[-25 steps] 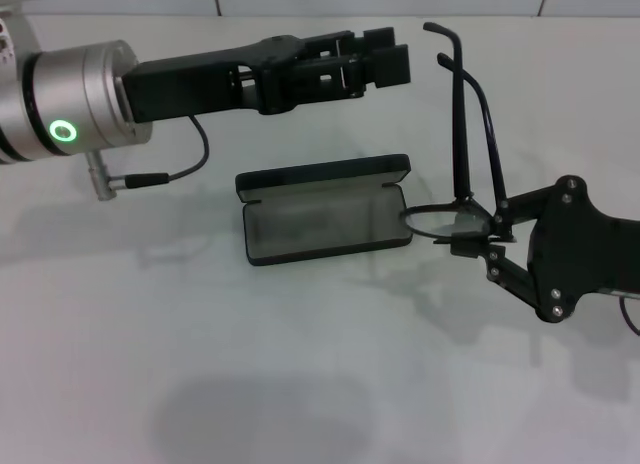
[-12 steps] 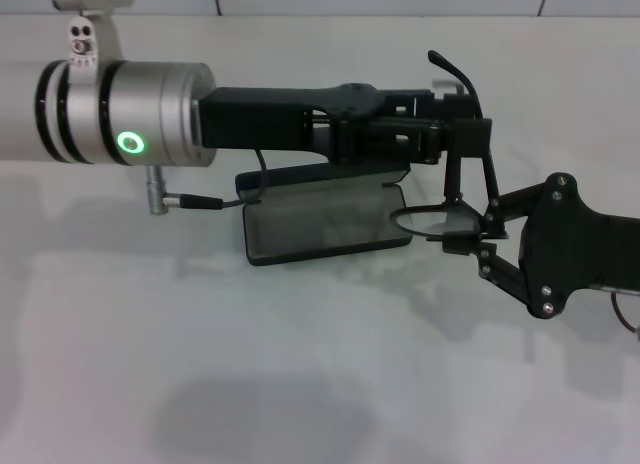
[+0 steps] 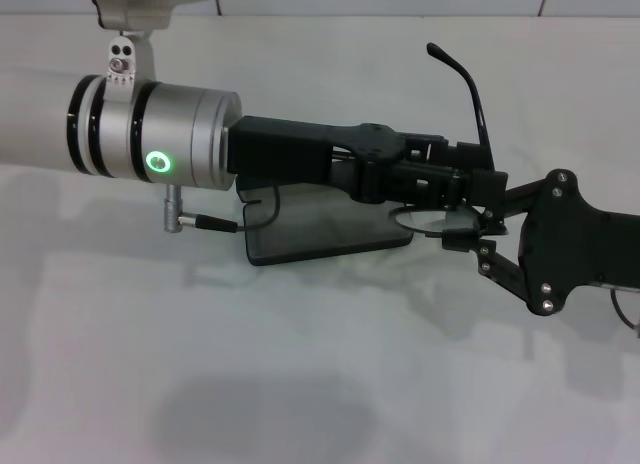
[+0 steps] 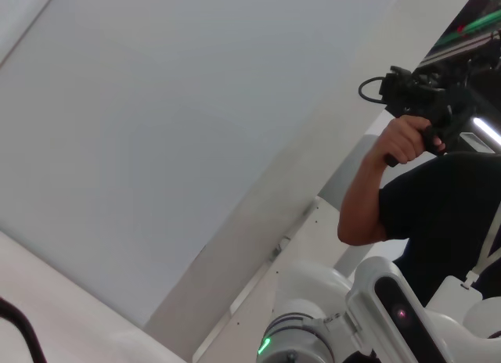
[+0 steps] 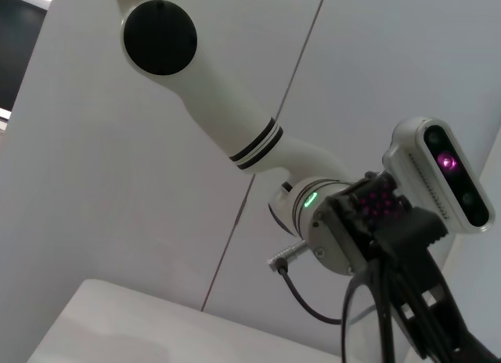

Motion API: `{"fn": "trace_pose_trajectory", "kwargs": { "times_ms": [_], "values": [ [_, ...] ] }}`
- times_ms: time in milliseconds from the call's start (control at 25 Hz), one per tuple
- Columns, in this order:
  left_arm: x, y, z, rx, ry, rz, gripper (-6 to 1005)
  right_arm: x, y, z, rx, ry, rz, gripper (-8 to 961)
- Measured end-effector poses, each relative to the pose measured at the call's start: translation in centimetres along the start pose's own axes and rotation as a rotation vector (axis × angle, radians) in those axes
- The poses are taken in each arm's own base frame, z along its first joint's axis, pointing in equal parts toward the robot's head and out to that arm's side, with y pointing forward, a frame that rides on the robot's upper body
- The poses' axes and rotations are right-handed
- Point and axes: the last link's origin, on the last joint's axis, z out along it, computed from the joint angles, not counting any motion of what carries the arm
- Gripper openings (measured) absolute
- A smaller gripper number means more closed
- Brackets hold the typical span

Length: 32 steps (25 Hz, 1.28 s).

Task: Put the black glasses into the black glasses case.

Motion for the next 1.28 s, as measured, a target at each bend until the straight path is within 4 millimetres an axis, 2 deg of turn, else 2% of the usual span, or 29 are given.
{"fn": "trace_pose_trajectory", "kwargs": {
  "times_ms": [520,720,920,1080,1160,1280],
  "values": [
    [-0.1,0.0,0.1,-0.002,-0.026,0.005,813,0.1,0.0,0.0,0.005,0.003,0.001,104],
    [0.7,-0.2,-1.1,0.031,0.041,0.020,813,0.1,0.6,-0.3,-0.011,-0.010,-0.004,104],
    [0.4,-1.9,-3.3,0.186,0.073,0.008,814,-1.4,1.5,-1.4,-0.025,-0.119,-0.047,103],
    [-0.3,-3.5,-3.9,0.304,0.042,-0.006,814,-2.7,2.4,-2.3,-0.013,-0.242,-0.100,103],
    [-0.8,-4.1,-3.7,0.343,0.045,-0.010,814,-3.1,2.7,-2.3,-0.032,-0.288,-0.105,103],
    [-1.2,-4.6,-2.3,0.360,0.054,0.018,814,-3.2,3.2,-0.9,-0.117,-0.332,-0.063,103]
  ]
}}
